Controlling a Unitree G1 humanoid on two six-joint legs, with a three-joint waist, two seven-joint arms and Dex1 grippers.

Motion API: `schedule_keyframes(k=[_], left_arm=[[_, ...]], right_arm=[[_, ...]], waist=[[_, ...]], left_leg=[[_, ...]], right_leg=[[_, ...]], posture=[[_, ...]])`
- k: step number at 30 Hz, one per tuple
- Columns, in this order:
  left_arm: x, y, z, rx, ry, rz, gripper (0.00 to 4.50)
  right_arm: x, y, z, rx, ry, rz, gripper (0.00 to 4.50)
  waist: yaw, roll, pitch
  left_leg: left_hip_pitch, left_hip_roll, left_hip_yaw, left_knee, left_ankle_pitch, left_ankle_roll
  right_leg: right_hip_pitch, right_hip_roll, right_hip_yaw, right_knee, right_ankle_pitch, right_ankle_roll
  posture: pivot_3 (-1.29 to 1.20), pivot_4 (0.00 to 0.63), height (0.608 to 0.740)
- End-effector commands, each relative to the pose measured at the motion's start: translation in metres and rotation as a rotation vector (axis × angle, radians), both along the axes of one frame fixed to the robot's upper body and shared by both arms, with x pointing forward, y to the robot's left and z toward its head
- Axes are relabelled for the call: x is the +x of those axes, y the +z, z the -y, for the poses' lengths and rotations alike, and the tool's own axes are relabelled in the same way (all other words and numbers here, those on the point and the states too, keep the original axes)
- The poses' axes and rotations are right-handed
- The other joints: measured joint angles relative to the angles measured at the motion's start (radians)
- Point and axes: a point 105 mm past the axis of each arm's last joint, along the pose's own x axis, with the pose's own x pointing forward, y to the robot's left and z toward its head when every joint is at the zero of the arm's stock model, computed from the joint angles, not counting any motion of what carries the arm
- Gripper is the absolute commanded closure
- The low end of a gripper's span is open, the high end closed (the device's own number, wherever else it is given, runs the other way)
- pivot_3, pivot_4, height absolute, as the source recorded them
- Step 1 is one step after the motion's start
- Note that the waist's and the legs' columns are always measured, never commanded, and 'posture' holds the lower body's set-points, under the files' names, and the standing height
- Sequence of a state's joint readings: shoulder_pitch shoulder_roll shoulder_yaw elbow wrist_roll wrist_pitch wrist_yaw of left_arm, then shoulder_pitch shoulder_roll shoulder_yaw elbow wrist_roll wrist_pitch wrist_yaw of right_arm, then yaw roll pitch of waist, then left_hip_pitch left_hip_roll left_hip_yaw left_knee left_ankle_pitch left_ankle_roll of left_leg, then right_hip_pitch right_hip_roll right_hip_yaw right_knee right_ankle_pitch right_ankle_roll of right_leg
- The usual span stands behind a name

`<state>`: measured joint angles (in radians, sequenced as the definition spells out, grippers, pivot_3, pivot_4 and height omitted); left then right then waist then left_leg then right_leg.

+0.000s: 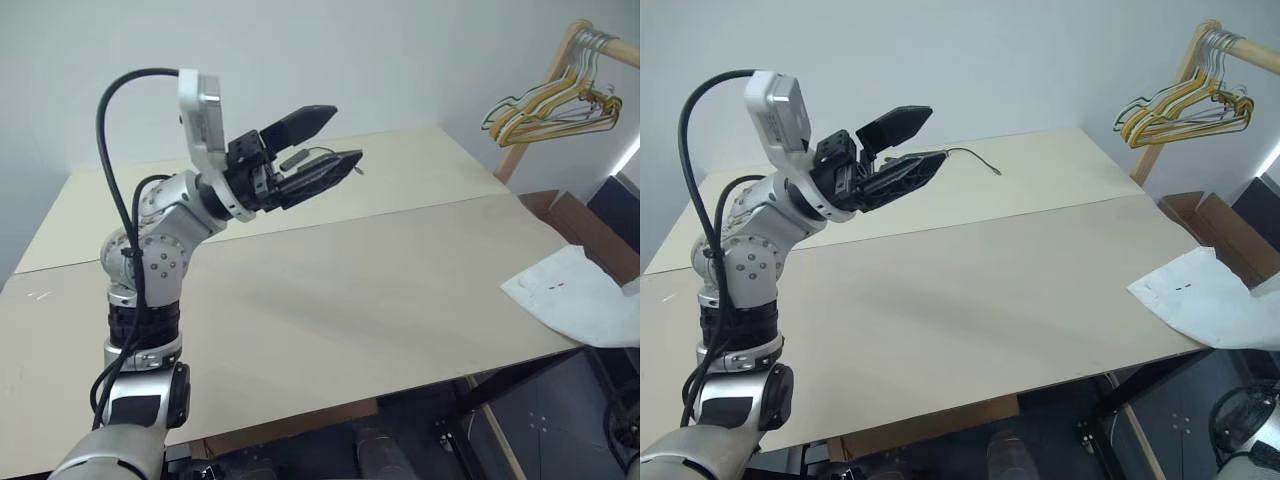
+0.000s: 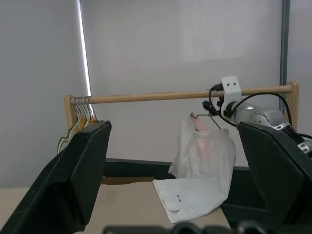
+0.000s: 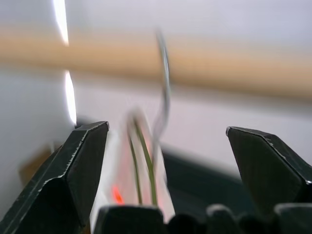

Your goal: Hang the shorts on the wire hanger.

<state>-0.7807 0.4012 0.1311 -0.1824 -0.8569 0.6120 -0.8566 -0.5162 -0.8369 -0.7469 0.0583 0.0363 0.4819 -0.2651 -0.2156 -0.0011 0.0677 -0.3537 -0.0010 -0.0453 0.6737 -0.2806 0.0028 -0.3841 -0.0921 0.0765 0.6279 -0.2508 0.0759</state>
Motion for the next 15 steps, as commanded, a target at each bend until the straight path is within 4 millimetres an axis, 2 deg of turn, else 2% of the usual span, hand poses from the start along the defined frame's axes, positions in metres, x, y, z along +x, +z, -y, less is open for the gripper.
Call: schedule_keyframes(k=[1,3,6,9,11,13,15], left_arm=[[-0.002,0.010,-0.002,0.008,0.035,0.064,0.00],[0.000,0.006,-0.005,0.029,0.067,0.068,0.00],[-0.001,-0.008,-0.021,0.067,0.125,0.058,0.00],[0.000,-0.024,-0.034,0.132,0.211,0.050,0.00],[-0.002,-0.046,-0.052,0.238,0.316,0.044,0.00],[-0.007,-0.070,-0.068,0.370,0.397,0.040,0.00],[-0.015,-0.090,-0.083,0.462,0.428,0.007,0.00]], right_arm=[[-0.003,0.048,-0.069,-0.400,0.120,0.120,0.02],[0.005,0.052,-0.104,-0.498,0.286,0.134,0.02],[0.032,0.036,-0.182,-0.580,0.783,0.059,0.02],[0.052,0.012,-0.223,-0.549,1.087,-0.063,0.02],[0.071,-0.020,-0.264,-0.515,1.376,-0.225,0.02],[0.078,-0.054,-0.300,-0.523,1.617,-0.412,0.02],[0.079,-0.086,-0.322,-0.580,1.783,-0.593,0.02]], waist=[[0.000,0.000,0.000],[0.000,0.000,0.000],[-0.004,0.001,-0.001],[-0.005,0.001,-0.001],[-0.002,-0.001,-0.002],[0.007,-0.001,-0.002],[0.019,-0.001,-0.002]], left_leg=[[0.000,0.000,0.000,0.000,0.000,0.000],[0.000,0.000,0.000,0.000,0.000,0.000],[0.001,0.000,0.000,0.000,0.000,0.000],[0.001,0.001,-0.002,0.000,0.000,0.000],[0.001,0.001,-0.003,0.001,0.000,0.000],[0.001,0.001,-0.004,0.001,0.000,0.000],[0.001,0.001,-0.005,0.000,0.000,0.000]], right_leg=[[0.000,0.000,0.000,0.000,0.000,0.000],[0.000,0.000,0.000,0.000,0.000,0.000],[0.000,0.000,0.000,0.000,0.004,-0.007],[0.000,0.001,0.000,0.001,0.004,-0.007],[0.000,0.001,-0.001,0.001,0.005,-0.008],[0.000,0.001,-0.001,0.001,0.005,-0.008],[-0.001,0.001,-0.001,0.001,0.005,-0.008]], posture=[[-0.20,0.027,0.740],[-0.18,0.022,0.740],[-0.16,0.016,0.740],[-0.13,0.016,0.740],[-0.10,0.014,0.740],[-0.07,0.011,0.740],[-0.05,0.011,0.740]])
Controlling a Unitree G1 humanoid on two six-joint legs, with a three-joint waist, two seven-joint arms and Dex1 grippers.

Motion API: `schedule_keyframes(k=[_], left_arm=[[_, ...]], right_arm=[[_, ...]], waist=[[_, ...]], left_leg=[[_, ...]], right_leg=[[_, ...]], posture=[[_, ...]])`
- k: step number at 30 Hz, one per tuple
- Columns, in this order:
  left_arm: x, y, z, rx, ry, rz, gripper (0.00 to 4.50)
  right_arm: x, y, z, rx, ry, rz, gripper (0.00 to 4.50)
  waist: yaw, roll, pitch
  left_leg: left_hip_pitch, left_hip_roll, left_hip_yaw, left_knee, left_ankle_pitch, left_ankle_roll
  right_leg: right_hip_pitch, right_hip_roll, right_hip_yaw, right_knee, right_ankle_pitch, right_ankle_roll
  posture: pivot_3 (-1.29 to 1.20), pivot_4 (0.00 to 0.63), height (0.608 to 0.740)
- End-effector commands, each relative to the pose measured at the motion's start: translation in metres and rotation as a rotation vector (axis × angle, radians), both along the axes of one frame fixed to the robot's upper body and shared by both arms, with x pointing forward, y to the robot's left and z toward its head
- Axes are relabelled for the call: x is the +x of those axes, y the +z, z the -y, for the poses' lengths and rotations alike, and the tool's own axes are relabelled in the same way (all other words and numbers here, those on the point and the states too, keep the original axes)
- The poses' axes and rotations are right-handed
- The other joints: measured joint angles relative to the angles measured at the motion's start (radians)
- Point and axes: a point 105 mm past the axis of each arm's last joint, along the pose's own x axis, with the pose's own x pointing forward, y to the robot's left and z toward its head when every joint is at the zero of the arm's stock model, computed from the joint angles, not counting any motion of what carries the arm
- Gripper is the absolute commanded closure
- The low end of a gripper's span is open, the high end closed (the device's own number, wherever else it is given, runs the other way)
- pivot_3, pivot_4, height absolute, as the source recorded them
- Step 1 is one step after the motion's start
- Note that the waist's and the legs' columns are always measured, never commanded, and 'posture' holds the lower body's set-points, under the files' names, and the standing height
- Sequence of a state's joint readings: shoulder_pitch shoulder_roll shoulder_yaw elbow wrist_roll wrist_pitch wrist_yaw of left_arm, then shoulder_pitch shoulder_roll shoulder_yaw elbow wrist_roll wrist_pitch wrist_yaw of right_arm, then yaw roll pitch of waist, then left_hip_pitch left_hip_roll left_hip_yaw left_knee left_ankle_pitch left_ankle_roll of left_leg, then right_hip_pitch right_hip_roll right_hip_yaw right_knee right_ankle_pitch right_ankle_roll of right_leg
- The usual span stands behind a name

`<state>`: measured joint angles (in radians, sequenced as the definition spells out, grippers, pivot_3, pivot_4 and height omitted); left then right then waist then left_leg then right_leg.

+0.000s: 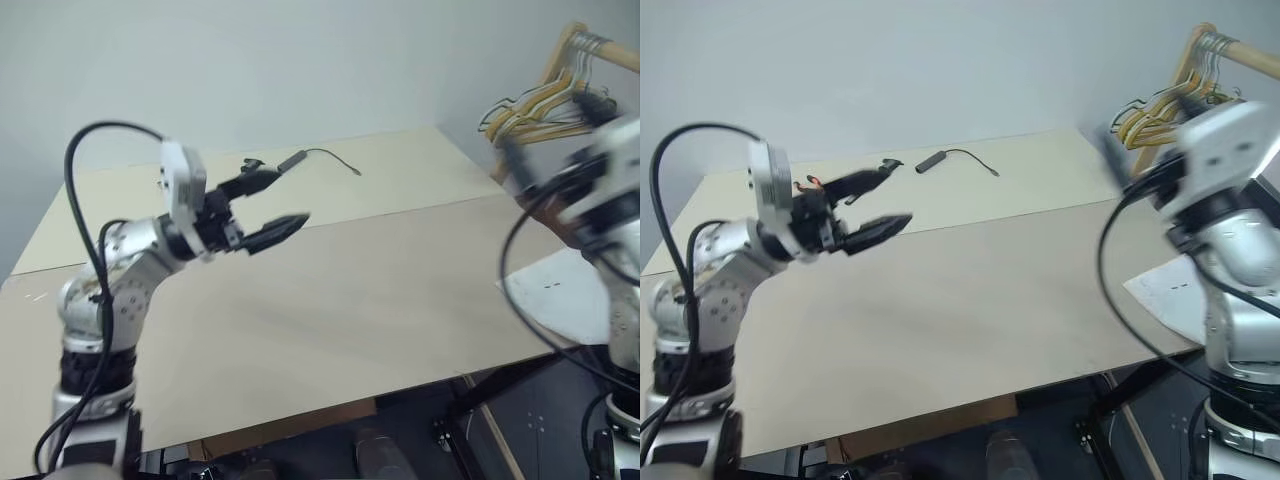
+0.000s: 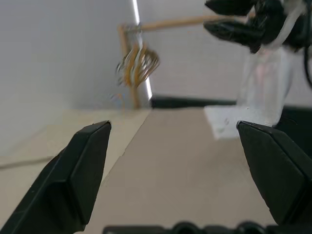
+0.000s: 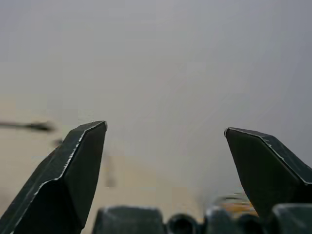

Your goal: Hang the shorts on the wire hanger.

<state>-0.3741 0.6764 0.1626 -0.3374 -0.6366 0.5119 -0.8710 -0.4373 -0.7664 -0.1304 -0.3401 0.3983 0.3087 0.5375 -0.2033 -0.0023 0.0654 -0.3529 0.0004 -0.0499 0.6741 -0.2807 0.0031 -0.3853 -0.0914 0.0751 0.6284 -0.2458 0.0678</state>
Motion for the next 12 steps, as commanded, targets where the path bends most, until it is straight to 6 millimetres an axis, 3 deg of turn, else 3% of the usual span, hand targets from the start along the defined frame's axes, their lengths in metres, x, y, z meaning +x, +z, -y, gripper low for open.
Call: schedule_keyframes(k=[1,4,10,12], left_arm=[[-0.015,-0.009,-0.018,0.124,0.051,0.042,0.00],[-0.023,-0.021,-0.029,0.150,0.098,-0.002,0.00],[-0.031,-0.026,-0.038,0.168,0.146,-0.013,0.00],[-0.032,-0.026,-0.039,0.164,0.151,-0.010,0.00]], right_arm=[[-0.003,-0.042,-0.039,-0.206,0.274,-0.174,0.02],[0.008,-0.059,-0.047,-0.248,0.363,-0.279,0.02],[0.015,-0.056,-0.048,-0.250,0.416,-0.297,0.02],[0.013,-0.058,-0.049,-0.255,0.429,-0.305,0.02]], waist=[[0.017,0.000,0.000],[0.062,-0.002,0.001],[0.160,-0.003,0.001],[0.169,-0.003,0.001]], left_leg=[[0.000,0.000,0.000,0.000,0.000,0.000],[-0.002,-0.001,0.000,0.000,0.000,0.000],[-0.002,-0.001,0.000,0.000,0.000,0.000],[-0.002,-0.001,0.000,0.000,0.000,-0.001]], right_leg=[[-0.001,0.000,0.000,0.000,0.000,0.000],[-0.002,-0.002,-0.002,-0.001,0.000,0.000],[-0.003,-0.003,-0.005,-0.001,0.000,-0.001],[-0.003,-0.002,-0.005,0.000,0.000,-0.001]], posture=[[-0.05,0.011,0.740],[0.00,0.011,0.740],[0.05,0.013,0.740],[0.05,0.015,0.740]])
